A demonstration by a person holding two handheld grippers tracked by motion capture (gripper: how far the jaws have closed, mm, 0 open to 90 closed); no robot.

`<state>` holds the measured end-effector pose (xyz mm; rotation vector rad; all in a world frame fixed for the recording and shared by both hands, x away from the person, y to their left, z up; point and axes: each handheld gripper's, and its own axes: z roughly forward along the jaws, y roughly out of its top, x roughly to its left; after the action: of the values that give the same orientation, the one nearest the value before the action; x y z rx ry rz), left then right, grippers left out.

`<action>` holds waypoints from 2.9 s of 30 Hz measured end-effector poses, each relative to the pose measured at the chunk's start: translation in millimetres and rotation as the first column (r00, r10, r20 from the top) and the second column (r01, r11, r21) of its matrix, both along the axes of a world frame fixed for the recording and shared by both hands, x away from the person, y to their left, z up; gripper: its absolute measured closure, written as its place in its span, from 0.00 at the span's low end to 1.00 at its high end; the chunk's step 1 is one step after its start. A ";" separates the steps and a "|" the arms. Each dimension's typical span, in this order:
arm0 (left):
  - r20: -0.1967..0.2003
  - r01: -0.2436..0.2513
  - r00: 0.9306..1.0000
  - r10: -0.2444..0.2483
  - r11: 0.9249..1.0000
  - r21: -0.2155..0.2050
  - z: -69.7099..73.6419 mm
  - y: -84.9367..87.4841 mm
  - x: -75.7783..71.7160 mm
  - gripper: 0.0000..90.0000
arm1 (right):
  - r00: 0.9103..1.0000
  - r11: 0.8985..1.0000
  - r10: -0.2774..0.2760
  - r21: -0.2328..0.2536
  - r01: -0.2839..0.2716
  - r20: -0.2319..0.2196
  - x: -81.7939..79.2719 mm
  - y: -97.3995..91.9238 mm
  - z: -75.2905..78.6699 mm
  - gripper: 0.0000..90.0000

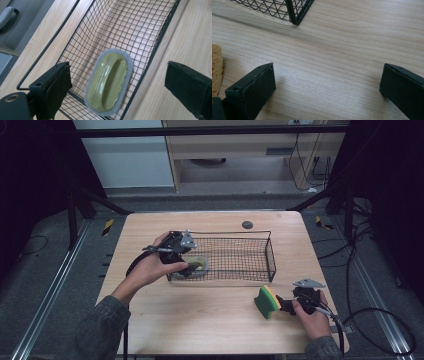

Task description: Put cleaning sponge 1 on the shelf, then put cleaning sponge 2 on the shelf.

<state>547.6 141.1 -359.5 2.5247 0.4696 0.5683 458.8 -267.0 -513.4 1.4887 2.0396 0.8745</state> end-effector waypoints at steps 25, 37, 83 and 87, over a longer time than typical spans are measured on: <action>0.030 -0.232 0.970 0.241 0.956 -0.181 -51.6 80.3 -52.1 0.04 | 1.000 1.000 0.000 0.000 0.000 0.000 0.1 0.0 0.0 0.01; -0.099 -0.399 0.917 0.386 0.893 -0.208 -119.1 109.2 -52.4 0.04 | 1.000 1.000 0.000 0.001 0.000 0.000 0.1 0.0 0.0 0.01; -0.163 -0.480 0.877 0.452 0.829 -0.287 -149.0 128.1 -48.0 0.00 | 0.974 0.978 0.107 -0.157 -0.139 -0.199 -46.4 41.7 138.1 0.20; -0.163 -0.480 0.877 0.451 0.829 -0.288 -149.0 128.1 -47.9 0.00 | 0.965 0.973 0.143 -0.149 -0.179 -0.220 -38.7 56.4 146.8 0.20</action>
<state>499.7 269.3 -508.6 2.1237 1.1395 0.5025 420.1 -210.6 -366.6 1.3861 2.3517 0.6079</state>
